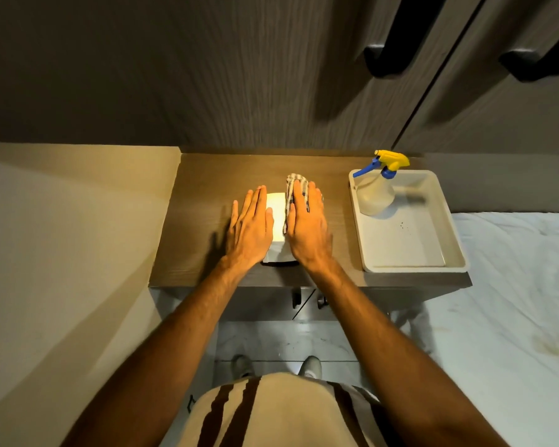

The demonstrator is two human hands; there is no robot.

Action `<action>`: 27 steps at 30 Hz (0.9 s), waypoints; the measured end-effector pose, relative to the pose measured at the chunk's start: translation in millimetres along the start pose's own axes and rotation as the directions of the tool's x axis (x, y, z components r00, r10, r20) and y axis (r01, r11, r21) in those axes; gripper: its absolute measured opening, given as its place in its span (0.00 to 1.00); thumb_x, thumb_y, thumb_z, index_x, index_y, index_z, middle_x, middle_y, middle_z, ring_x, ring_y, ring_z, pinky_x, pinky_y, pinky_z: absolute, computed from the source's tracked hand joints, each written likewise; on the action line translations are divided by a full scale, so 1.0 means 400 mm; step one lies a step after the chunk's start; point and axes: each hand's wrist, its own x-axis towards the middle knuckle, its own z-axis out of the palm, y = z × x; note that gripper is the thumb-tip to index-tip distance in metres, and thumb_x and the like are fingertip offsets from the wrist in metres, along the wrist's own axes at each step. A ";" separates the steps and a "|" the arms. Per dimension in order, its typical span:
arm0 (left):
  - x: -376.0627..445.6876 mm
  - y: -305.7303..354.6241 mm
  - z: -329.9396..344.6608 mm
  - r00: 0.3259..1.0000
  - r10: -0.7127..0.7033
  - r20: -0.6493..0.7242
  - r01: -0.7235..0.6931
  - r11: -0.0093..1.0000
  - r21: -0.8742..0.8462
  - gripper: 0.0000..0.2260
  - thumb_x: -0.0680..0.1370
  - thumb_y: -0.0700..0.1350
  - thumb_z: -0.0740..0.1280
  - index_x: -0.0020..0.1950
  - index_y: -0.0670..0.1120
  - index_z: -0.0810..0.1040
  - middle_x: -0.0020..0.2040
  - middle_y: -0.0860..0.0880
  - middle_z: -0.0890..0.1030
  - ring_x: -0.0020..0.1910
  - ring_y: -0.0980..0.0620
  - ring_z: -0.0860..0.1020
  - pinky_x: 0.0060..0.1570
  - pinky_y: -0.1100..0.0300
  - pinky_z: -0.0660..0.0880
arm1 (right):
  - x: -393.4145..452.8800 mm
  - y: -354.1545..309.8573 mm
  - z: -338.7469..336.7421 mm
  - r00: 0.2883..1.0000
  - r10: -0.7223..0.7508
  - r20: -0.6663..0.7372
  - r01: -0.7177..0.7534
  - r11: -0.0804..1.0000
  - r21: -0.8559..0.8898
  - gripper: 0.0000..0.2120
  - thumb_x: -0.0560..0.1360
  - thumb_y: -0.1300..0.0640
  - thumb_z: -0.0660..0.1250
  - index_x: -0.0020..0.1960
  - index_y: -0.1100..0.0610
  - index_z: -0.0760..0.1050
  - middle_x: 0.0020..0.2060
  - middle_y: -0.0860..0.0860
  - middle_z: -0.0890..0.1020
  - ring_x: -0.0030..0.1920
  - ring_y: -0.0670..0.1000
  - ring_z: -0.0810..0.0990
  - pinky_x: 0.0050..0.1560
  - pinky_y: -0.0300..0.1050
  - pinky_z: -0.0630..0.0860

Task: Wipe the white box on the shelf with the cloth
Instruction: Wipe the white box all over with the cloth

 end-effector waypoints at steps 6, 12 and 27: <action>-0.004 -0.017 0.006 1.000 0.023 -0.012 -0.023 0.999 0.026 0.26 0.85 0.47 0.48 0.83 0.42 0.52 0.83 0.45 0.56 0.83 0.46 0.52 0.81 0.42 0.45 | -0.107 -0.058 -0.003 0.959 -0.280 0.051 0.285 0.947 -0.146 0.31 0.81 0.47 0.44 0.82 0.55 0.56 0.82 0.58 0.56 0.83 0.59 0.50 0.82 0.58 0.52; 0.005 -0.003 -0.001 1.000 0.003 0.002 -0.003 1.000 0.010 0.28 0.83 0.52 0.42 0.83 0.45 0.50 0.84 0.46 0.55 0.83 0.48 0.52 0.81 0.44 0.43 | 0.020 0.009 -0.001 0.995 -0.100 0.019 0.100 0.995 -0.003 0.26 0.85 0.48 0.53 0.82 0.50 0.57 0.82 0.56 0.57 0.82 0.59 0.52 0.75 0.62 0.68; 0.002 0.000 -0.003 1.000 -0.011 0.010 0.011 0.999 0.038 0.27 0.84 0.52 0.44 0.83 0.44 0.50 0.83 0.45 0.55 0.83 0.46 0.52 0.81 0.42 0.44 | 0.014 0.022 -0.009 1.000 -0.011 0.011 0.010 0.996 0.088 0.27 0.85 0.45 0.46 0.82 0.50 0.54 0.82 0.53 0.58 0.82 0.55 0.53 0.78 0.60 0.63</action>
